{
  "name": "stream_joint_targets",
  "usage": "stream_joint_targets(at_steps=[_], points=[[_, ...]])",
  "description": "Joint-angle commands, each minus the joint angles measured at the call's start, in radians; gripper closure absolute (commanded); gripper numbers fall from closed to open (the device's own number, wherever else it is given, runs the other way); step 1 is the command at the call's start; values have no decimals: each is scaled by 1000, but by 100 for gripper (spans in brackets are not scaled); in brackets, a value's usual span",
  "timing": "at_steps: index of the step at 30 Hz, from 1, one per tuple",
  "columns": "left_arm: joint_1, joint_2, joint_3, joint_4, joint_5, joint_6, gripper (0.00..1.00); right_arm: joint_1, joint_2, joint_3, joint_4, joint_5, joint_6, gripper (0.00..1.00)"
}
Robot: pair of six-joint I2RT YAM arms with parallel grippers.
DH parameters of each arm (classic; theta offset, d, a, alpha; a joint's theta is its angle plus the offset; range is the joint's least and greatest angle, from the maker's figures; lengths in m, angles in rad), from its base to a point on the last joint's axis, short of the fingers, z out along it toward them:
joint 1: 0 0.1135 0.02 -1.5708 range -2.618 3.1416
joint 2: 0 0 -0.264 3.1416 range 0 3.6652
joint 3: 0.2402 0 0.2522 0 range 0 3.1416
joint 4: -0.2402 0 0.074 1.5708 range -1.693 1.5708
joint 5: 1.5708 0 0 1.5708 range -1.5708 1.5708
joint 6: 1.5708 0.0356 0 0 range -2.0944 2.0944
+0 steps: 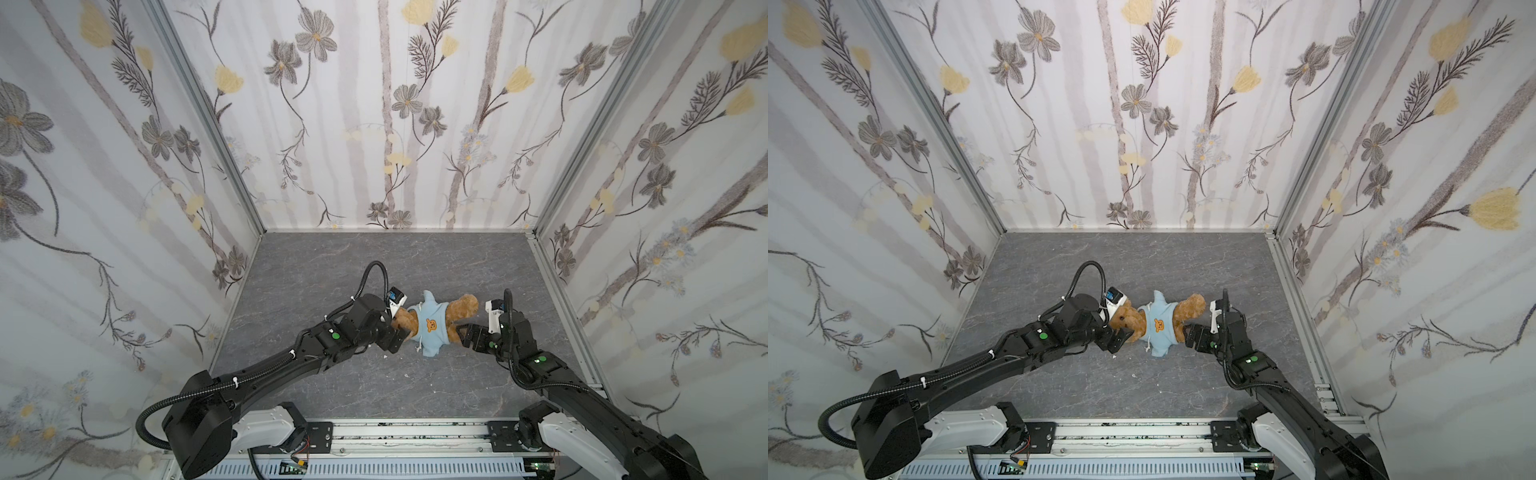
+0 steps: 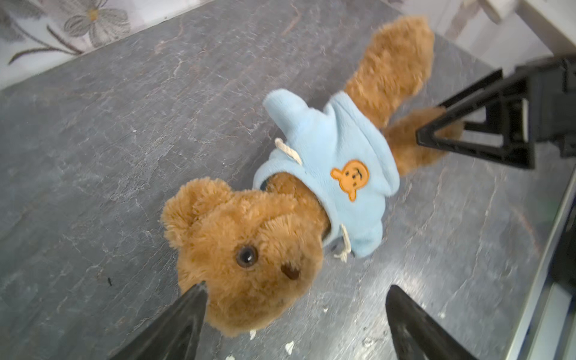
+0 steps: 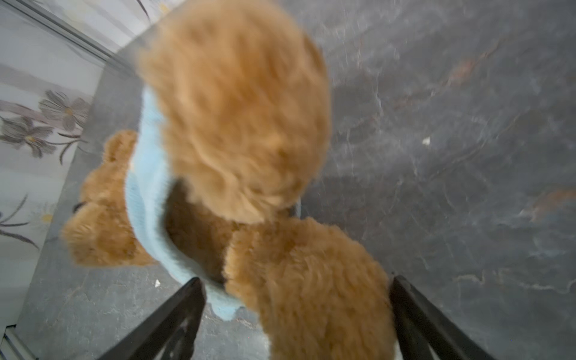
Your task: Dress the teddy bear
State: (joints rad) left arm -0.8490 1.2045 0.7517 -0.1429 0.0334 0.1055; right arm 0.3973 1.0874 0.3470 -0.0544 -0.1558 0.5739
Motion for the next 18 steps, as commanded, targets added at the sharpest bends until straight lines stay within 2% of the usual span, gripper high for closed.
stream_joint_targets(at_steps=[1, 3, 5, 9, 14, 18], points=[[-32, -15, -53, 73, -81, 388, 7, 2, 72, -9, 139, -45, 27, 8], [-35, -9, -78, 114, -98, 457, 5, 2, 108, -8, 189, -65, 26, 11], [-36, 13, -99, 159, -142, 497, 4, 2, 145, -5, 232, -95, 31, 18], [-38, 92, -104, 219, -181, 520, 1, 1, 190, -9, 315, -189, 64, 43], [-38, 176, -98, 310, -227, 507, 0, 1, 204, -39, 463, -327, 184, 63], [-34, 251, -103, 379, -325, 555, 0, 8, 204, -66, 595, -399, 305, 72]])
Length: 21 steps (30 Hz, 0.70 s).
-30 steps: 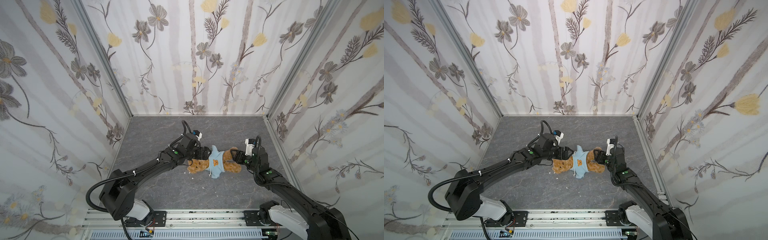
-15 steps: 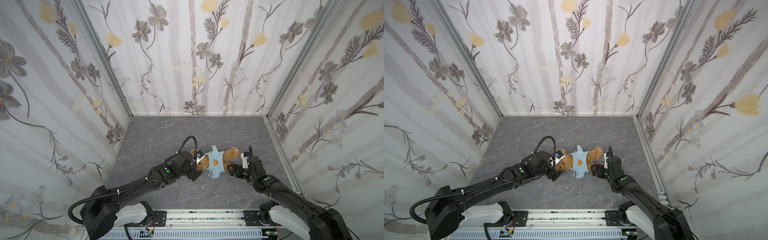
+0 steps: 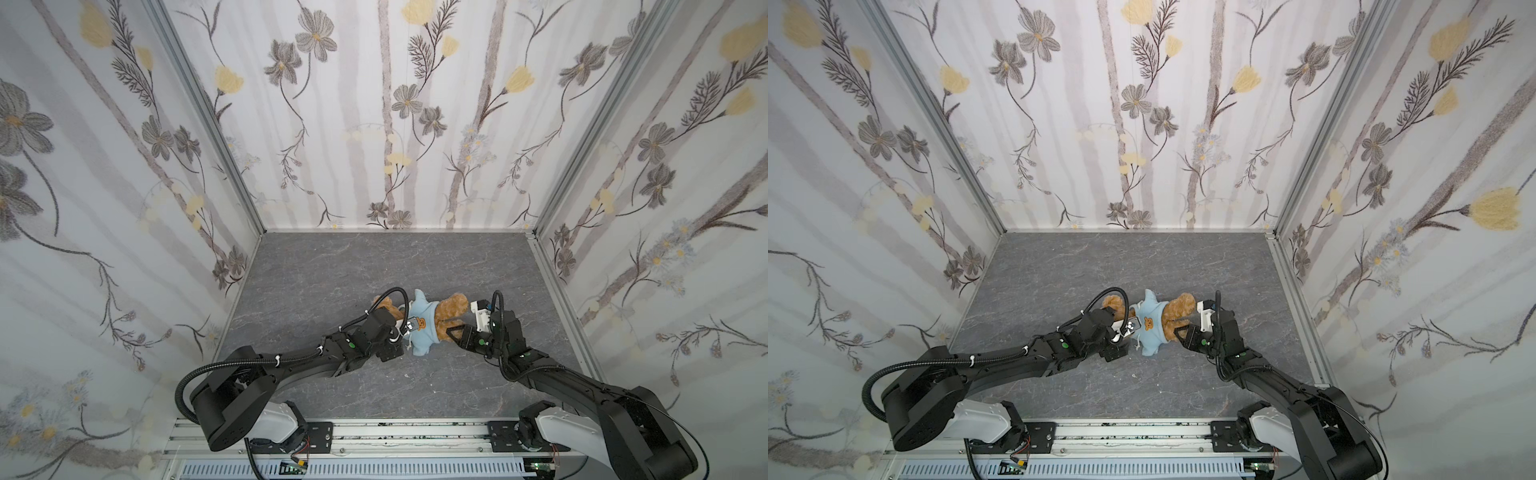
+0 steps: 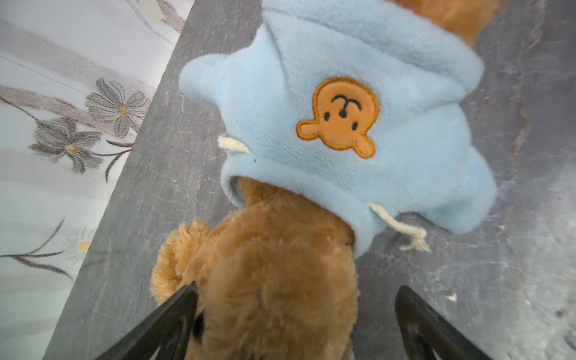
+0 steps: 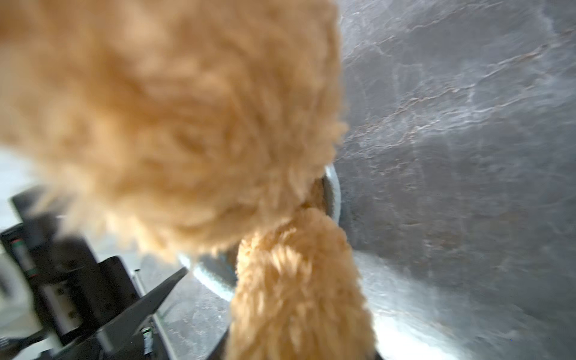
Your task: Dress the teddy bear
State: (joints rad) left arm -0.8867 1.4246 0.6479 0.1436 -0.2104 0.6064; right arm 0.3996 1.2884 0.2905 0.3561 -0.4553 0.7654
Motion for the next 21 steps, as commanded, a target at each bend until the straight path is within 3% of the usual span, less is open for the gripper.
stream_joint_targets(at_steps=[1, 6, 10, 16, 21], points=[[9, 48, 6, 92, -90, 53, 1, 12, 1, -15, 204, -103, 133, 72], [72, 98, 65, 85, -162, -54, 4, 82, -9, -46, 273, -61, 217, 70], [127, 136, 117, 75, -247, -73, 3, 132, -31, -49, 225, -6, 200, 57], [158, 98, 114, 13, -319, -170, 0, 228, -83, 52, -69, 137, 15, 40], [170, -56, 101, -148, -187, -474, 2, 233, -210, 136, -319, 293, -162, 29]])
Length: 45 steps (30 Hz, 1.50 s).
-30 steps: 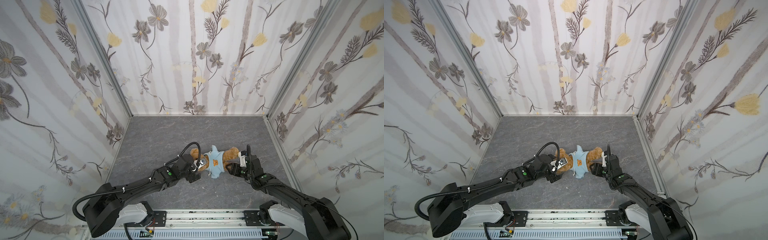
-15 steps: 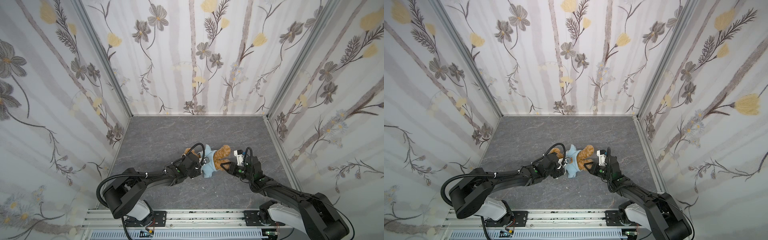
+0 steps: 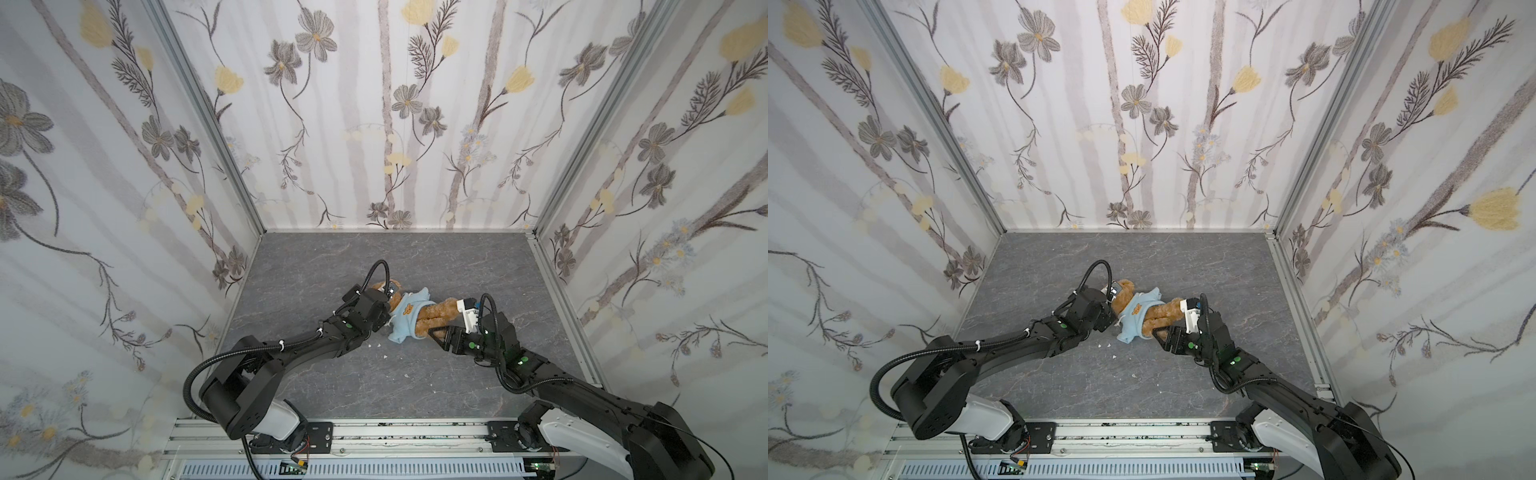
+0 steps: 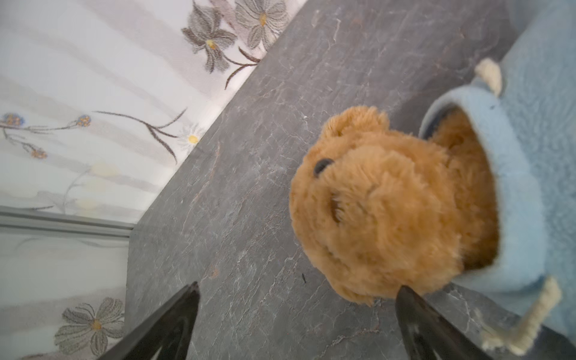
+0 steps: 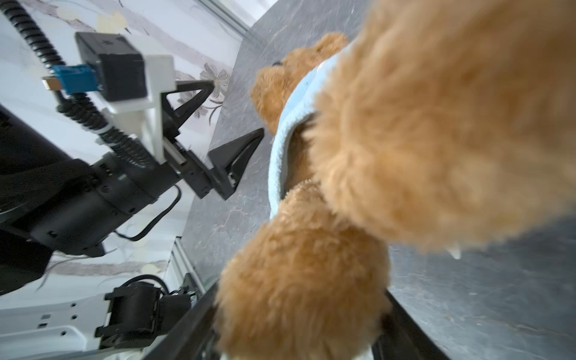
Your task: Dress the teddy bear
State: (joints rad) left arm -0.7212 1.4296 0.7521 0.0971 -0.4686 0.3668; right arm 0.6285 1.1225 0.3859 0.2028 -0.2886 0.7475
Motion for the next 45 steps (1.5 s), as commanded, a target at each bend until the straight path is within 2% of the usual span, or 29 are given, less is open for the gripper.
stream_joint_targets(at_steps=[1, 4, 8, 11, 13, 17, 20, 24, 27, 31, 35, 40, 45], points=[[5, -89, -2, -121, 124, -317, 4, 7, -67, 62, -202, 151, -175, 28], [-11, -167, -24, -129, 337, -587, 13, 20, -102, 130, -260, 209, -242, 27], [-110, -152, -5, -119, 366, -783, 17, 23, -70, 193, -284, 280, -301, 26], [-132, -103, 8, -105, 388, -913, 20, 16, -10, 211, -280, 366, -314, 27], [-132, -65, 10, -97, 415, -969, 21, 8, 52, 219, -274, 369, -317, 33], [-135, -30, -22, -77, 488, -1066, 22, 6, 155, 206, -263, 295, -304, 47], [-139, -30, -73, 8, 567, -1115, 21, 8, 184, 151, -195, 230, -269, 57], [-124, -7, -117, 111, 611, -1162, 21, 24, 214, 112, -114, 145, -209, 65], [-73, -9, -135, 122, 615, -1181, 22, 67, 228, 85, -12, 76, -132, 68], [-46, -119, -176, 108, 510, -1116, 21, 140, 270, 86, 152, -12, -48, 67], [-48, -250, -224, 73, 386, -1023, 21, 171, 313, 141, 196, -55, -36, 64], [-131, -290, -225, 69, 342, -962, 22, 165, 248, 200, 76, 24, -115, 60], [-242, -155, -122, 68, 259, -910, 22, 71, 115, 207, -70, 189, -186, 45]])
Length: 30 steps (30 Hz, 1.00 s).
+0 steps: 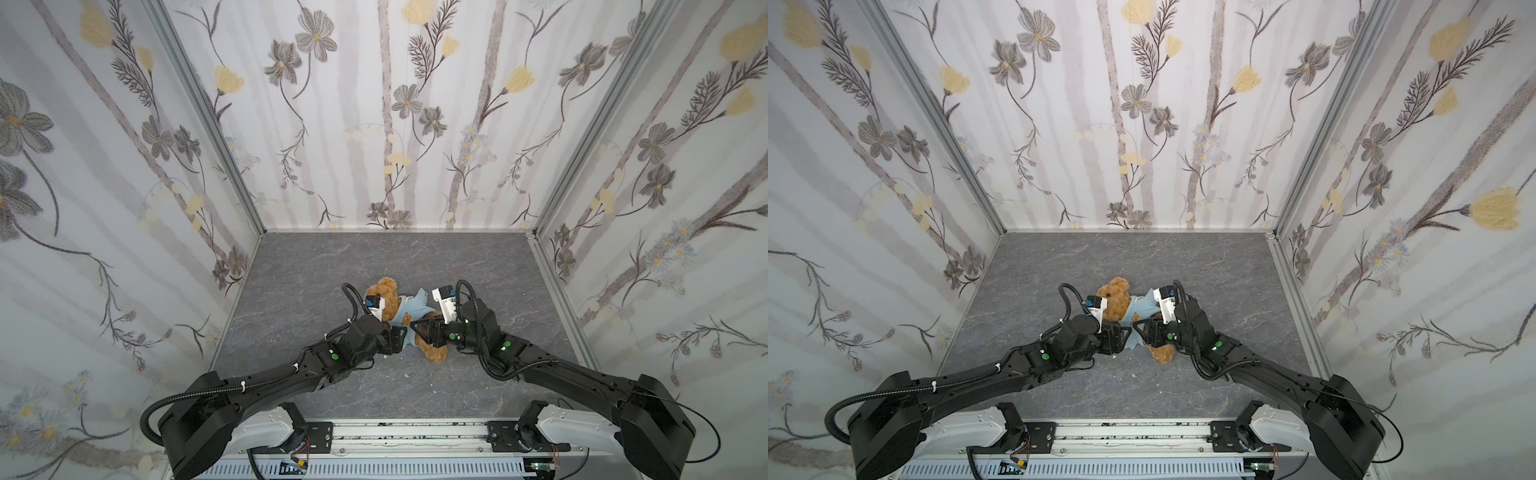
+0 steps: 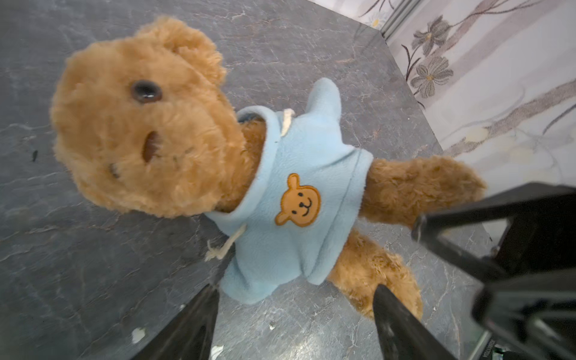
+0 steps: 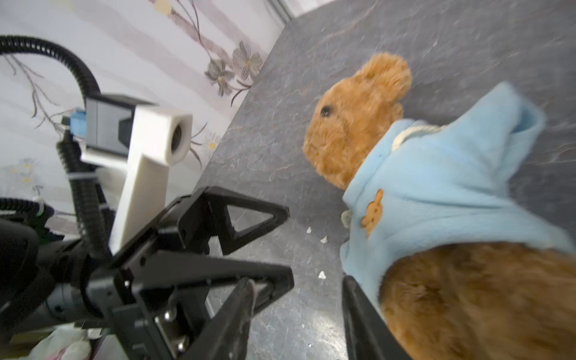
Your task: Dress the teddy bear
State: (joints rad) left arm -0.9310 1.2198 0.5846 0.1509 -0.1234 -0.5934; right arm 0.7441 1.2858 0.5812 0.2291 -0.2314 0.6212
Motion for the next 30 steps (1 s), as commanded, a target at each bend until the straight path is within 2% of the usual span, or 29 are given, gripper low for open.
stream_joint_targets(at_steps=[1, 3, 5, 8, 10, 12, 15, 18, 21, 24, 26, 28, 30], points=[[-44, 86, 66, 12, -99, 56, 22, -67, -65, 12, -125, 172, -71, 42], [-65, 155, 114, -1, -148, 71, 23, -116, -97, 10, -182, 247, -94, 35], [-77, 220, 156, -11, -167, 92, 24, -160, -105, 5, -204, 272, -112, 30], [-90, 311, 204, -17, -171, 106, 26, -198, -73, 8, -208, 243, -133, 26], [-94, 359, 229, -25, -176, 116, 33, -204, -21, 22, -205, 184, -138, 26], [-92, 388, 239, -34, -205, 131, 41, -204, 33, 20, -196, 139, -137, 31], [-86, 399, 239, -58, -241, 170, 51, -200, 67, -12, -160, 87, -116, 48], [-66, 379, 224, -68, -253, 208, 63, -189, 47, -71, -112, 55, -59, 59], [-43, 363, 204, -63, -241, 260, 74, -136, 22, -125, -55, 32, 14, 63], [-27, 372, 206, -61, -223, 352, 85, -52, -12, -150, 1, 32, 59, 59], [-17, 370, 208, -60, -216, 426, 92, -19, -58, -141, -25, 99, 11, 55], [0, 364, 204, -56, -192, 467, 98, -7, -116, -117, -70, 183, -92, 50], [22, 351, 204, -53, -133, 495, 100, -1, -156, -111, -51, 222, -216, 45]])
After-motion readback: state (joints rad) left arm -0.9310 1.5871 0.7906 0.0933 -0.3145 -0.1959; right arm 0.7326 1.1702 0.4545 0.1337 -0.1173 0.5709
